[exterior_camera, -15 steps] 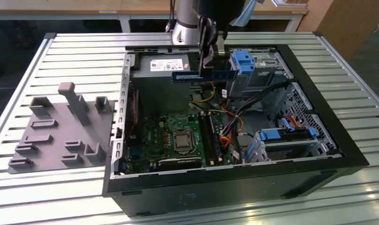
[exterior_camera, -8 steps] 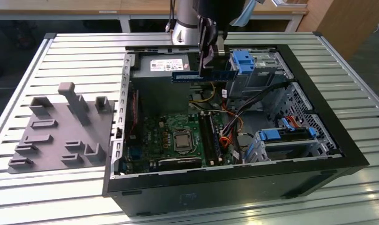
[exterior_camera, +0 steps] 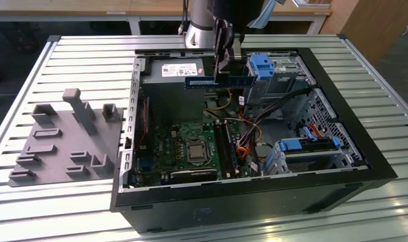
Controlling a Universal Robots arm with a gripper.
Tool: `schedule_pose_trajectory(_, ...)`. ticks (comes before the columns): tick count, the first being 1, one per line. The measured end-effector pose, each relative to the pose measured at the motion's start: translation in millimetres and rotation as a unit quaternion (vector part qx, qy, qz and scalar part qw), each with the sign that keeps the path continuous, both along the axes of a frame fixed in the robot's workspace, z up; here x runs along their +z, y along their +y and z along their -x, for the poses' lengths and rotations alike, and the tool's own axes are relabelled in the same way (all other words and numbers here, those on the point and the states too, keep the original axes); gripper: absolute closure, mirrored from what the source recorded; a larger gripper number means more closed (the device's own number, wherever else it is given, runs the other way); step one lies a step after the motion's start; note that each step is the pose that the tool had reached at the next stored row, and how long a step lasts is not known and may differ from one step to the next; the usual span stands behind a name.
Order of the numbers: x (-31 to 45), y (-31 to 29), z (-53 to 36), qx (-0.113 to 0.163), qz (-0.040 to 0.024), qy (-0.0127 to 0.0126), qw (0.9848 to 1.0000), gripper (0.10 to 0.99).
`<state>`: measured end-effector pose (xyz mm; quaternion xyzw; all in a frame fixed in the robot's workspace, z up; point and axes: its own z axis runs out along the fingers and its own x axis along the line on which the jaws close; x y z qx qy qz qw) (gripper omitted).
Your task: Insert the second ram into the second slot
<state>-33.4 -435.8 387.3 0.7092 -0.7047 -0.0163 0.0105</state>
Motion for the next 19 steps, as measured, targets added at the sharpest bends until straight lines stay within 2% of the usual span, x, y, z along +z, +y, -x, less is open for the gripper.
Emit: schedule_pose_trajectory(19,0.0,-0.3,0.0,-0.015,0.0001,0.0000,0.9999,0.969)
